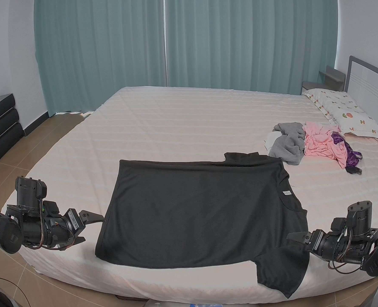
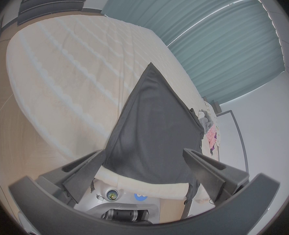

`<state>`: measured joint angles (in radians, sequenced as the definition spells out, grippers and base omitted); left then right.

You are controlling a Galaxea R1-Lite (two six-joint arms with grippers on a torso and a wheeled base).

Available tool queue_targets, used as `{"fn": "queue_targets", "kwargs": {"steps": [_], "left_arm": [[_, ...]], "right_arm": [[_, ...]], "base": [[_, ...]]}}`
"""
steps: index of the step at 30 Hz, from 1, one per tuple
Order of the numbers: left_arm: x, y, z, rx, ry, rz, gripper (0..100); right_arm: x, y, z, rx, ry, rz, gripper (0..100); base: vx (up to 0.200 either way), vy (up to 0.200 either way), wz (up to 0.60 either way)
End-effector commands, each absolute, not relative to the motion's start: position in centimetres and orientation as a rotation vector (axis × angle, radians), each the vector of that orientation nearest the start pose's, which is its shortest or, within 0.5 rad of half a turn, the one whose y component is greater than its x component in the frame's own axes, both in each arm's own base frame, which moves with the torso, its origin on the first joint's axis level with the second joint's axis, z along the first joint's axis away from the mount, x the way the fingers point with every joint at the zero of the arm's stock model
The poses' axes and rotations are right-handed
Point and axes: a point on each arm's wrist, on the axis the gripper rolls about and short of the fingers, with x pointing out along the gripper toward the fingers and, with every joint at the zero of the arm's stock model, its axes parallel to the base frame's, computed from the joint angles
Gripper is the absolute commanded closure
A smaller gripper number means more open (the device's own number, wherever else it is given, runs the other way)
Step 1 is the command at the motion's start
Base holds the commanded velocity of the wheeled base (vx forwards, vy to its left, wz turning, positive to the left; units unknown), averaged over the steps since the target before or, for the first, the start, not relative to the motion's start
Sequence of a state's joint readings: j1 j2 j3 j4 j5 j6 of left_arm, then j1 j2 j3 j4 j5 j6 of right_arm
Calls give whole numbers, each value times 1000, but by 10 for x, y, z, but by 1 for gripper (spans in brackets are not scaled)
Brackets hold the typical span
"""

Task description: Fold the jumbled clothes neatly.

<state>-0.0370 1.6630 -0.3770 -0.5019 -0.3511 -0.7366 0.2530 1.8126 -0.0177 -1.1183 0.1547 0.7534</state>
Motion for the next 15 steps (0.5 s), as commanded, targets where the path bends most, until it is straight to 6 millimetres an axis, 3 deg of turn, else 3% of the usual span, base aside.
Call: {"fn": "queue_targets", "kwargs": {"steps": [1, 12, 15], "left_arm": [[221, -16, 77, -814, 903, -56, 0], [223, -18, 76, -857, 929, -94, 0], [223, -20, 78, -878, 929, -93, 0]], "right_arm": [[175, 49, 38, 677, 813, 108, 0], [175, 50, 37, 685, 819, 106, 0], [175, 50, 37, 685, 819, 106, 0]], "base": [[0, 0, 0], [0, 0, 0], [0, -200, 0]]}}
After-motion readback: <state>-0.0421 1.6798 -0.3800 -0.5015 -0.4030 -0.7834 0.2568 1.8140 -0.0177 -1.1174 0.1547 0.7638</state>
